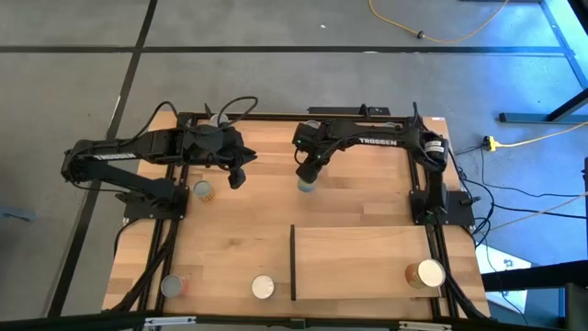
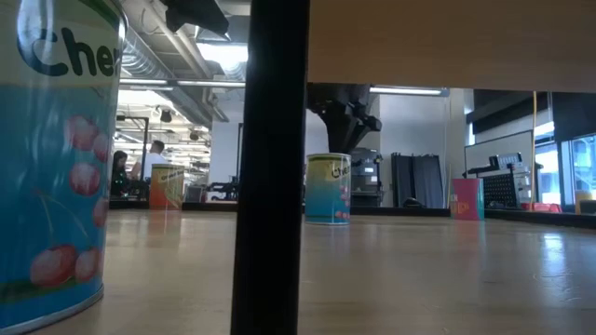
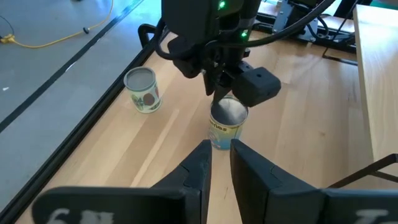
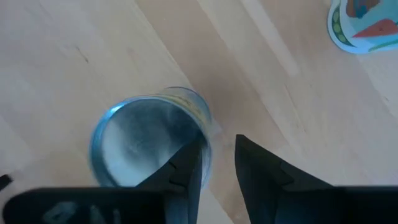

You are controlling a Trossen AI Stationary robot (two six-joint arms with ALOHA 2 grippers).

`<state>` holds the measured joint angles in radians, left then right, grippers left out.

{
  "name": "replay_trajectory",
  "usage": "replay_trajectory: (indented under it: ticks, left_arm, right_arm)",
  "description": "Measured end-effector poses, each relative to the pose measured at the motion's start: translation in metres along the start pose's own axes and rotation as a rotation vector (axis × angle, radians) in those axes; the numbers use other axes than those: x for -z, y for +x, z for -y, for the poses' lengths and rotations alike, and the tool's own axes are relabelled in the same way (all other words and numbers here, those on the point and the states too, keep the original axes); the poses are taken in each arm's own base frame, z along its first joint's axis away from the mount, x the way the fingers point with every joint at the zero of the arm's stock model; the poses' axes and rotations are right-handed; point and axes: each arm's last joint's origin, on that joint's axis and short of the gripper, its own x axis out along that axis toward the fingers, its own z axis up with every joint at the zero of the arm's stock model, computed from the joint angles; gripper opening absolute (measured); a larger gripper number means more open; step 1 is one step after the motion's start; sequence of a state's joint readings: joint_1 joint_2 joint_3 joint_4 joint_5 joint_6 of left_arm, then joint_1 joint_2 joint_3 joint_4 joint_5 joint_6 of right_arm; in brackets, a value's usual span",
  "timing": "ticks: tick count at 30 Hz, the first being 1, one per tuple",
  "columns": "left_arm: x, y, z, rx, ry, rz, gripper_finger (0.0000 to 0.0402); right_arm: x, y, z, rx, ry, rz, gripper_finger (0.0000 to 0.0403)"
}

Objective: Pick and place cans onto a shelf
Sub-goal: Put the top canned cherries on the shelf

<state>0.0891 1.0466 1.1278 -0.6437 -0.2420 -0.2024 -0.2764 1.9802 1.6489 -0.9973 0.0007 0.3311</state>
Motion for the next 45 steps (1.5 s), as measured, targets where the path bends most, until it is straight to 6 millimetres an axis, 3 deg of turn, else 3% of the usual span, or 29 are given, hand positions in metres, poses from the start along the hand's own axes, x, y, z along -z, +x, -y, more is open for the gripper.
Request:
replay_trajectory:
  ticks: [9,17,27,36,45]
  left_arm:
    - [0.000,0.000,0.000,0.000,0.001,0.000,0.0053]
    - [0.000,0.000,0.000,0.000,0.001,0.000,0.0053]
    - [0.000,0.000,0.000,0.000,0.002,0.001,0.0053]
    - [0.001,0.000,0.003,0.091,0.003,-0.018,0.0053]
    - [0.001,0.000,0.003,0.109,0.003,-0.022,0.0053]
  right_arm:
    - [-0.004,0.006,0.005,-0.054,-0.030,-0.017,0.0090]
    - [-0.006,0.007,0.008,-0.050,-0.046,-0.008,0.0008]
    - [-0.008,0.001,0.006,-0.096,-0.132,-0.026,0.0002]
    - [-0.016,-0.040,-0.006,-0.095,-0.235,-0.008,0.0001]
    - [-0.014,-0.098,-0.022,-0.085,-0.330,0.012,0.0001]
